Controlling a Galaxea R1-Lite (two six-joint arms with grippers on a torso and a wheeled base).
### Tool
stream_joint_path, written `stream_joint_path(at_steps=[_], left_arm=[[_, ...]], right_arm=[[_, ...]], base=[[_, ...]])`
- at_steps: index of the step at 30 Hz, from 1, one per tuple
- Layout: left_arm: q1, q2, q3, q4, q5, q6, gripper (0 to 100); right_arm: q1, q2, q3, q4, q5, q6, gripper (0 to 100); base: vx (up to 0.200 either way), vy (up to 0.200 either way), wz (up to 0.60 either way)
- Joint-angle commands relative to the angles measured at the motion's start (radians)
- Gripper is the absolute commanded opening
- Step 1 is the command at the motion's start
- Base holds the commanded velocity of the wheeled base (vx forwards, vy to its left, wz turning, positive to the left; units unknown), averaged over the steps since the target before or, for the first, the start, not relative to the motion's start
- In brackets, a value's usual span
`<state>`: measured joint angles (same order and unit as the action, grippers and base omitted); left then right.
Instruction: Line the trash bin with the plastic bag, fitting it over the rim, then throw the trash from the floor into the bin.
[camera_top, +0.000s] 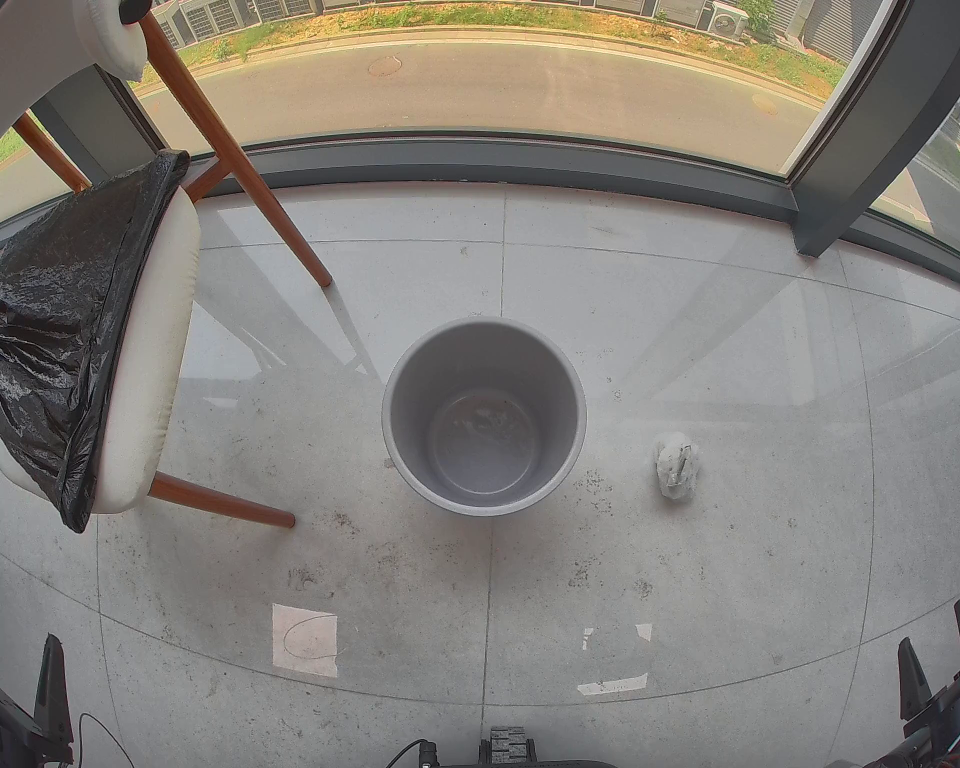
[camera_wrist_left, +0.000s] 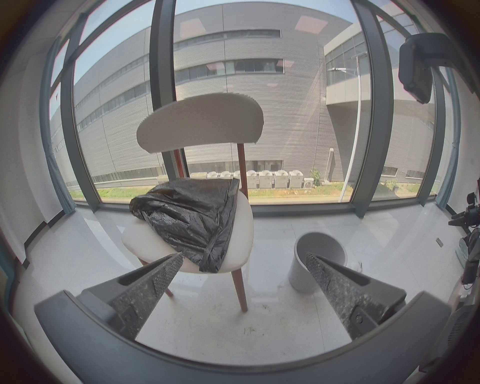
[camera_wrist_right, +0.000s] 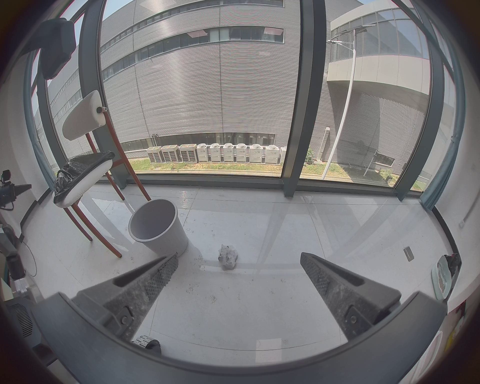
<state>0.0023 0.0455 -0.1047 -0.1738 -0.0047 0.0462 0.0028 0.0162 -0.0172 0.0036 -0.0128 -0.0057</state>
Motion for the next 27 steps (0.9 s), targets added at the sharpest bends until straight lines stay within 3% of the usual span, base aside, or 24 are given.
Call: stream_joint_path(at_steps=[1,11,20,27], left_arm=[[-0.018,0.116,-0.113,0.047,-0.003,0.000,100],[-0.048,0.567,-0.359,-0.029,0.011,-0.003,100],[0.018,0.847,-0.481,-0.098,0.008,-0.017,100],[0.039,1.057,-0.556,-0.268,0.003,-0.017,100]], right_arm=[[0.000,-0.002,0.017,-0.001,0.000,0.001,100],[0.000,-0.002,0.016,0.004,0.002,-0.003,100],[0.000,-0.004,0.017,-0.001,0.002,0.003,100],[0.000,-0.004,0.017,-0.001,0.002,0.003,100]], base=[[0.000,0.000,0.00],[0.000,0.000,0.00],[0.000,0.000,0.00],[0.000,0.000,0.00]])
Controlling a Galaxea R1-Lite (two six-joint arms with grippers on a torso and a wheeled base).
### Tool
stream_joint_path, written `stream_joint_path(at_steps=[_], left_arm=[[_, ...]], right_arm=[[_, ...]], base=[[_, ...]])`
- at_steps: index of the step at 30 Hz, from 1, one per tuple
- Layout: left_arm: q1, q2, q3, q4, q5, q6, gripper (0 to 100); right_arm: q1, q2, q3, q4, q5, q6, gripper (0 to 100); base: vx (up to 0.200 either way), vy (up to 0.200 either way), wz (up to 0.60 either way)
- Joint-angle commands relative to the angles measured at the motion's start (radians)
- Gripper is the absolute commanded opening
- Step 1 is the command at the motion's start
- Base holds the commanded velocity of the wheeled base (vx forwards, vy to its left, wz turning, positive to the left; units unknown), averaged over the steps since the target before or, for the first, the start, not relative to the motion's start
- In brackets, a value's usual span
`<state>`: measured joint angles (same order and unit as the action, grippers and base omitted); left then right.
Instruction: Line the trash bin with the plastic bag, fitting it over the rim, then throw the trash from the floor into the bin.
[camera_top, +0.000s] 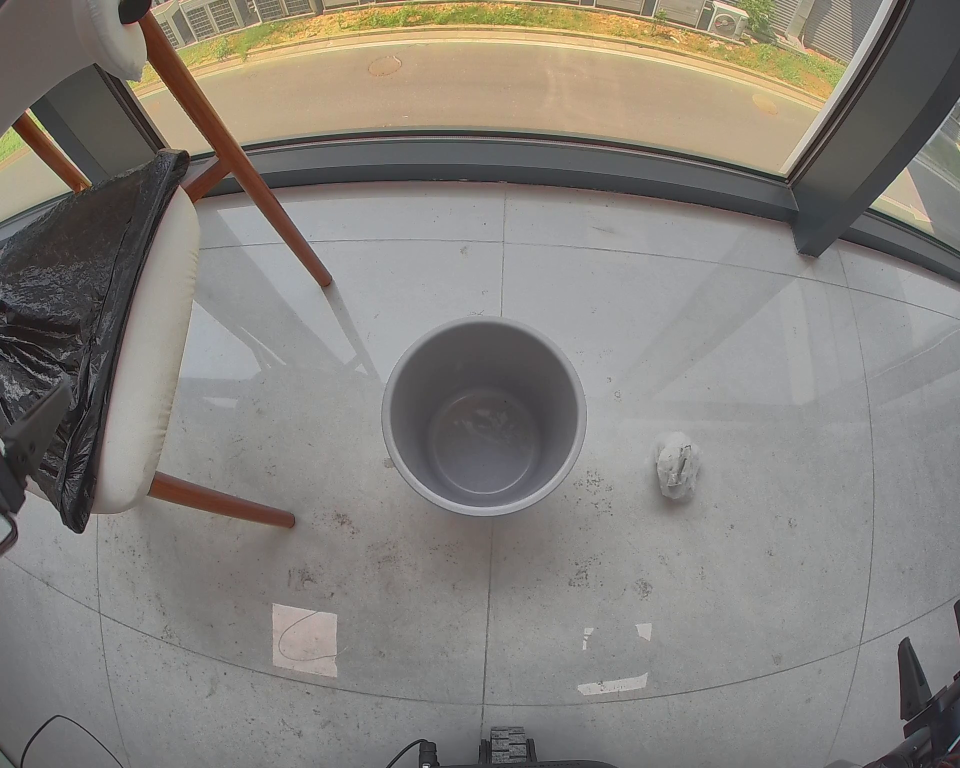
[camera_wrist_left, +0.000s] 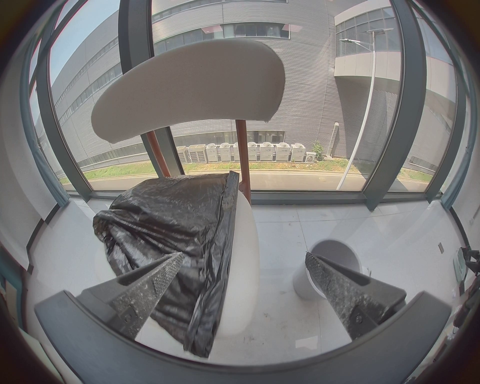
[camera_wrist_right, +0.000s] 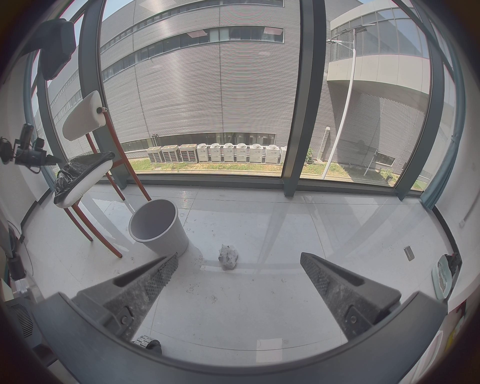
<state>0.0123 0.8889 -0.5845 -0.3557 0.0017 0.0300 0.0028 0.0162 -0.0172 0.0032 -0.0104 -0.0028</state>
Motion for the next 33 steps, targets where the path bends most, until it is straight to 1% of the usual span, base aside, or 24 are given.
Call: stream_joint_path(at_steps=[1,4,6,8,9,11,14,19,25,29,33], left_arm=[[0.054,0.252,-0.109,-0.098,-0.016,-0.001,100],[0.106,0.295,-0.152,-0.094,-0.072,-0.001,100],[0.167,0.331,-0.167,-0.094,-0.117,-0.002,100],[0.212,0.358,-0.178,-0.094,-0.164,-0.001,100],[0.218,0.361,-0.181,-0.094,-0.172,-0.001,100],[0.284,0.407,-0.207,-0.100,-0.224,-0.001,100],[0.321,0.443,-0.238,-0.100,-0.275,-0.001,100],[0.324,0.461,-0.259,-0.101,-0.339,-0.001,100],[0.322,0.489,-0.291,-0.103,-0.348,-0.001,100],[0.314,0.528,-0.357,-0.100,-0.381,-0.001,100],[0.314,0.585,-0.414,-0.095,-0.382,-0.001,100]], right_arm=[[0.000,-0.004,0.017,0.000,0.000,0.000,100],[0.000,-0.004,0.017,0.000,0.000,0.000,100],[0.000,-0.004,0.017,0.000,0.000,0.000,100],[0.000,-0.004,0.017,0.000,0.000,0.000,100],[0.000,-0.004,0.017,0.000,0.000,0.000,100],[0.000,-0.004,0.017,0.000,0.000,0.000,100],[0.000,-0.004,0.017,0.000,0.000,0.000,100],[0.000,-0.004,0.017,0.000,0.000,0.000,100],[0.000,-0.004,0.017,0.000,0.000,0.000,100],[0.000,-0.004,0.017,0.000,0.000,0.000,100],[0.000,-0.004,0.017,0.000,0.000,0.000,100]], base=[[0.000,0.000,0.00],[0.000,0.000,0.00],[0.000,0.000,0.00],[0.000,0.000,0.00],[0.000,0.000,0.00],[0.000,0.000,0.00],[0.000,0.000,0.00],[0.000,0.000,0.00],[0.000,0.000,0.00],[0.000,0.000,0.00],[0.000,0.000,0.00]])
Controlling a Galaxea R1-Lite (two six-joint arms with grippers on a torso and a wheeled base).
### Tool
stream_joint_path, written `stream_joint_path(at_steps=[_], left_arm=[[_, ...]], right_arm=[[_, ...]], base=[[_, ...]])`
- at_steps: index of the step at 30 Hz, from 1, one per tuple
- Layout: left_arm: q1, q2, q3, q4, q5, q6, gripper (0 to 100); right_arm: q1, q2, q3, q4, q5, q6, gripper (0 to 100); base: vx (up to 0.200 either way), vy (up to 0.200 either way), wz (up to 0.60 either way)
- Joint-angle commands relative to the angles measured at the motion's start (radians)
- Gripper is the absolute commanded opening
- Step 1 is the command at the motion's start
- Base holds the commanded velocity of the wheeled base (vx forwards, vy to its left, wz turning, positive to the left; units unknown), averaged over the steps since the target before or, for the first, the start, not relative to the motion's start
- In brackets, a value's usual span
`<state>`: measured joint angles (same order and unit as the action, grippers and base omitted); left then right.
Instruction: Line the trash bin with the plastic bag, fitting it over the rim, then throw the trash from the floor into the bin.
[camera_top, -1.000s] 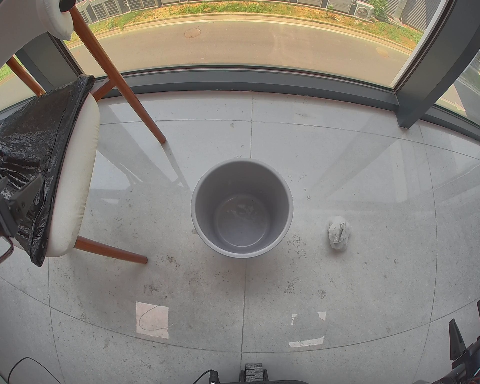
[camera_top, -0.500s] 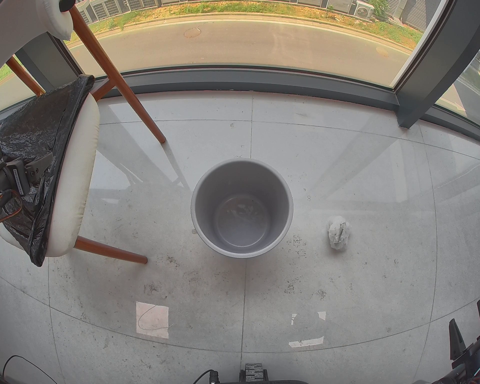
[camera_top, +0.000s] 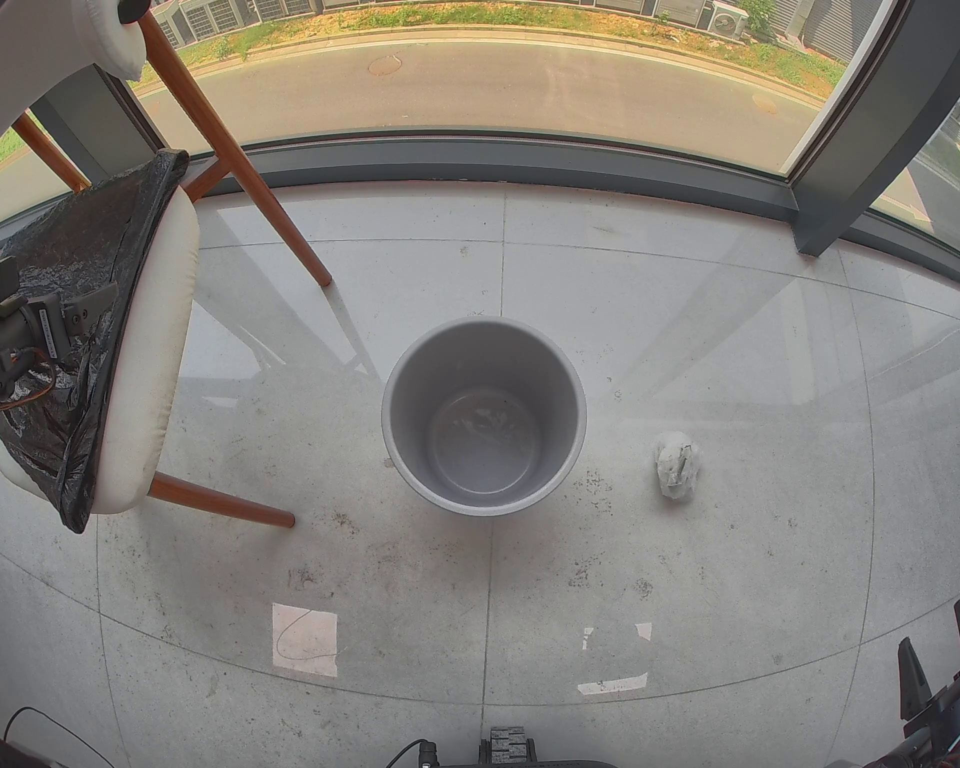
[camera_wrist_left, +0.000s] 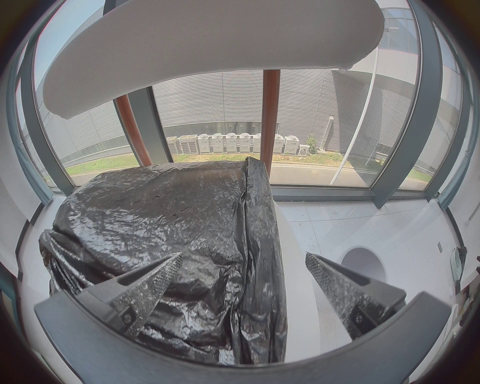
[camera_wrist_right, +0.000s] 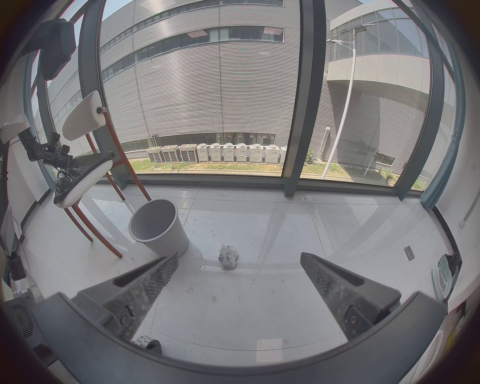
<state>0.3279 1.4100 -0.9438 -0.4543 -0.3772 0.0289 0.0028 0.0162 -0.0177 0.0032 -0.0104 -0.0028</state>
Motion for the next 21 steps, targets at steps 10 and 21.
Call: stream_joint_path(at_steps=[10,21], left_arm=[[-0.124,0.056,-0.052,0.072,0.006,0.000,100],[-0.121,0.030,-0.055,0.144,0.054,0.005,100]], right_arm=[[0.000,-0.004,0.018,0.000,0.000,0.000,100],[0.000,-0.004,0.018,0.000,0.000,0.000,100]], base=[[0.000,0.000,0.00],[0.000,0.000,0.00]])
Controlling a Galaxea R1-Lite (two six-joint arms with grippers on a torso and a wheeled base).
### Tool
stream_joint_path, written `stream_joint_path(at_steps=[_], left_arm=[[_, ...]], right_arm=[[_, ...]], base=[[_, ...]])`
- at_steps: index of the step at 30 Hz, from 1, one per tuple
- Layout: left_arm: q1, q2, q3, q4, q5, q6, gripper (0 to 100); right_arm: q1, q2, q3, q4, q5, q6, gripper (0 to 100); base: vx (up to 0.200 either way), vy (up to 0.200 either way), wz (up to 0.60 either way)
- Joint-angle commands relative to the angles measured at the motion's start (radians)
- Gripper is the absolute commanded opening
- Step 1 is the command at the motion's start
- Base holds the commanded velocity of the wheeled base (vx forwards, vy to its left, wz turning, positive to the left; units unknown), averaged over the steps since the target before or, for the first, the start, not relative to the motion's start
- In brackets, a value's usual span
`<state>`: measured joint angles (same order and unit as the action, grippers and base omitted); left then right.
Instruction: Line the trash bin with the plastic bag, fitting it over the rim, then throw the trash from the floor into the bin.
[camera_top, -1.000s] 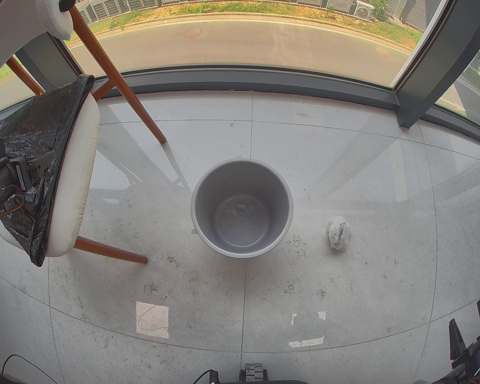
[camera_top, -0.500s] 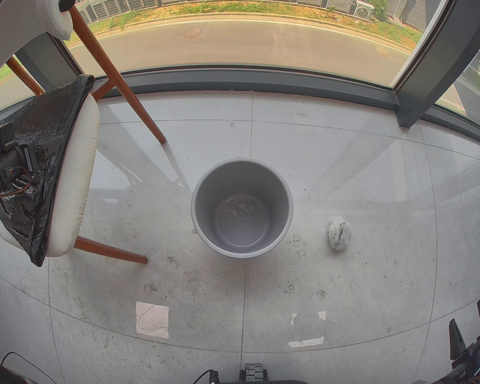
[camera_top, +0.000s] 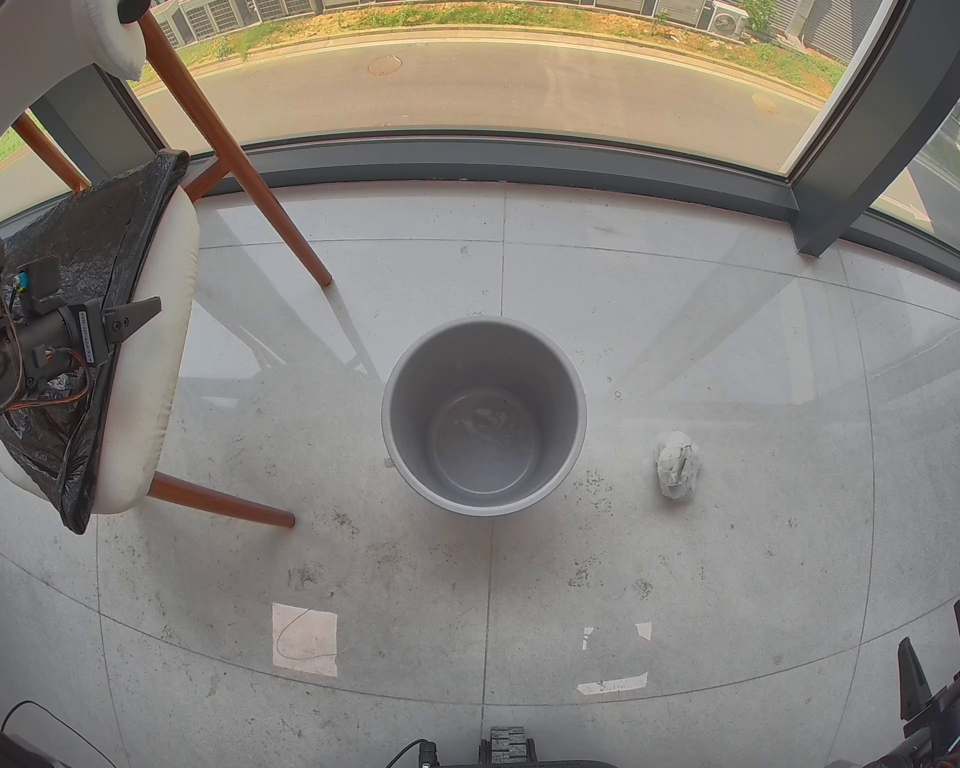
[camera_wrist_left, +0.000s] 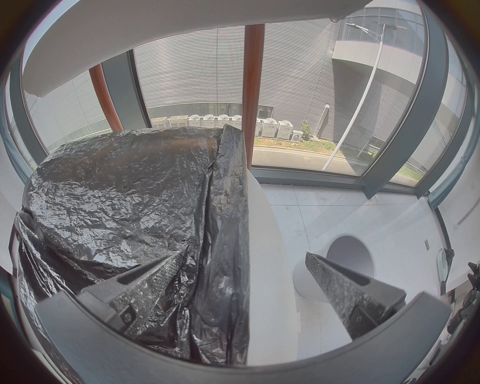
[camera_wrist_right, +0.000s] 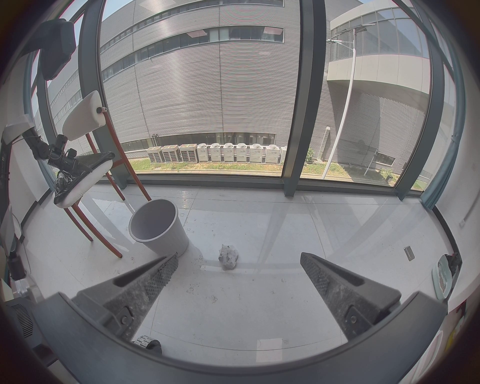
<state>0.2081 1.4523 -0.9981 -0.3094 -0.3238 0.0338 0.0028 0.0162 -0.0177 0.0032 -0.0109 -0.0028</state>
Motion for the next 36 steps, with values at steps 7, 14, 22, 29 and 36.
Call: stream_joint_path(at_steps=[7,14,22,29,36], left_arm=[[-0.004,-0.015,0.056,-0.002,0.005,0.000,0],[-0.001,-0.018,0.079,-0.004,0.009,-0.003,0],[0.001,-0.027,0.047,0.003,0.011,-0.008,0],[0.056,-0.064,-0.010,-0.007,-0.113,-0.397,0],[0.137,-0.133,0.009,-0.007,-0.322,-0.629,0]], right_arm=[[0.000,-0.004,0.018,0.000,0.000,0.000,100],[0.000,-0.004,0.018,0.000,0.000,0.000,100],[0.000,-0.004,0.018,0.000,0.000,0.000,100],[0.000,-0.004,0.018,0.000,0.000,0.000,100],[0.000,-0.004,0.018,0.000,0.000,0.000,100]], base=[[0.000,0.000,0.00],[0.000,0.000,0.00],[0.000,0.000,0.00],[0.000,0.000,0.00],[0.000,0.000,0.00]])
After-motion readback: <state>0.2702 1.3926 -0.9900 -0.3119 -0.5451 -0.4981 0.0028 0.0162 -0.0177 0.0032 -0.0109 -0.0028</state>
